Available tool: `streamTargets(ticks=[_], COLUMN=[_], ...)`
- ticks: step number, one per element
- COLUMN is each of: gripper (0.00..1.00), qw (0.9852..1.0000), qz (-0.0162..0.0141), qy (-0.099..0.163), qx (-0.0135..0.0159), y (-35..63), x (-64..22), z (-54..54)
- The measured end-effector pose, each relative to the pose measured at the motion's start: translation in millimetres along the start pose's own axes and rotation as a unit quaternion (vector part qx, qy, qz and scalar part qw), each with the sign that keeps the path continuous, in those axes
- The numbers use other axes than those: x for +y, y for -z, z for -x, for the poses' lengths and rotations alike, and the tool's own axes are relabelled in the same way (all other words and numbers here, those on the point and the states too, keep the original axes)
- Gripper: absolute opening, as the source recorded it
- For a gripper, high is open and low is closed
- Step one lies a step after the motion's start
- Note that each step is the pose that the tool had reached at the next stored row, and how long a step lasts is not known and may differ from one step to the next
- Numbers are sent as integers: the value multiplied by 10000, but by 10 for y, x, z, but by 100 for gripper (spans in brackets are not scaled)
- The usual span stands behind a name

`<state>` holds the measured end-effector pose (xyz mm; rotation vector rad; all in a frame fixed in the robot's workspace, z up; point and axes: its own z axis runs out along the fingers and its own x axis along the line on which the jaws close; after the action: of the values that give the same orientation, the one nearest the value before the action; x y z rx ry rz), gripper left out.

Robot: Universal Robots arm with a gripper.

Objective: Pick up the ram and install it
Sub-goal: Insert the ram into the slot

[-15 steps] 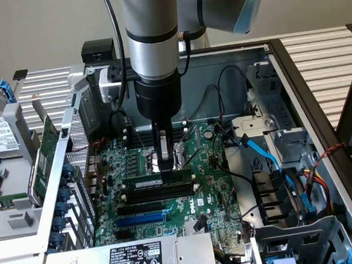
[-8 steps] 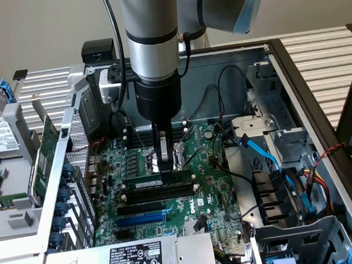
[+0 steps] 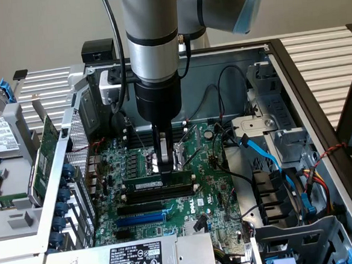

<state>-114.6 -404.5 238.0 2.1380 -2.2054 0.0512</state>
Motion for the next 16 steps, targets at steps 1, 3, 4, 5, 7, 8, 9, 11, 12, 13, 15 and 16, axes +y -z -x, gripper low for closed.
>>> streamTargets(ticks=[1, 3, 4, 5, 7, 8, 9, 11, 12, 13, 15, 16], gripper=[13, 13, 13, 13, 13, 13, 13, 13, 13, 13, 13, 13], qw=[10000, 10000, 10000, 10000, 10000, 10000, 10000, 10000, 10000, 10000, 10000, 10000], qz=[0, 0, 0, 1, 1, -1, -4, -12, -17, -20, -27, -30], qy=[0, -1, -3, -8, -19, -24, -27, -33, -35, -35, -35, -36], qx=[0, 0, 0, 0, 0, -1, -1, -2, -2, -2, -2, -2], y=[-3, -6, -7, -9, -10, -10, -10, -11, -11, -10, -11, -11], x=[0, -1, 0, 0, 0, -1, -1, 1, 2, 3, 5, 7], z=[0, 1, 1, 1, 1, 1, 1, 2, 1, 1, 1, 1])
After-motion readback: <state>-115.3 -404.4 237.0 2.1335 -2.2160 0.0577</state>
